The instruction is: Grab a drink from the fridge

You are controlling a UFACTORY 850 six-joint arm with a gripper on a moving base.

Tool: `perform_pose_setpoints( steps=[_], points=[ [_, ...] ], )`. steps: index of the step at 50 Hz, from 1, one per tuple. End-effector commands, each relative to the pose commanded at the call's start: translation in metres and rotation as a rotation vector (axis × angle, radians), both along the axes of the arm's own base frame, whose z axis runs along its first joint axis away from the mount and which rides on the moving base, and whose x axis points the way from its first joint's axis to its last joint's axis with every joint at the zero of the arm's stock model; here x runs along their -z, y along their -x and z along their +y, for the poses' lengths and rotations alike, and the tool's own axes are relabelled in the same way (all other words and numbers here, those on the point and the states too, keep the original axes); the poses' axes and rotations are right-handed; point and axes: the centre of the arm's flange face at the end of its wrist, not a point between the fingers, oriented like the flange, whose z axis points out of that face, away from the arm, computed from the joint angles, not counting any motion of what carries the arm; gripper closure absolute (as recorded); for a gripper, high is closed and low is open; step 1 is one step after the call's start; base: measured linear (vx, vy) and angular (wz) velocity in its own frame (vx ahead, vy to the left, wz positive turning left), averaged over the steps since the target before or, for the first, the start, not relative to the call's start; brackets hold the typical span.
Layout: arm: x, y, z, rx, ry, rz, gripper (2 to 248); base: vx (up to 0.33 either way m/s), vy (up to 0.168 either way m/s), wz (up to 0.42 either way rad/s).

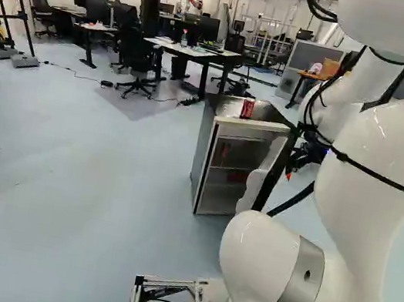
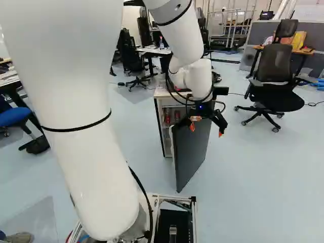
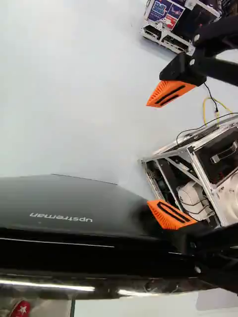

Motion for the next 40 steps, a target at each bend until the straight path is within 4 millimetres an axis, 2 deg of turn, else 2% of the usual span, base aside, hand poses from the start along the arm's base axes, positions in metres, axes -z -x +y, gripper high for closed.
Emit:
perform_pose_setpoints(
  steps=[40],
  points=[
    [-0.001, -0.035, 0.040, -0.172, 0.052, -0.037, 3, 0.000, 0.000, 0.000]
  ],
)
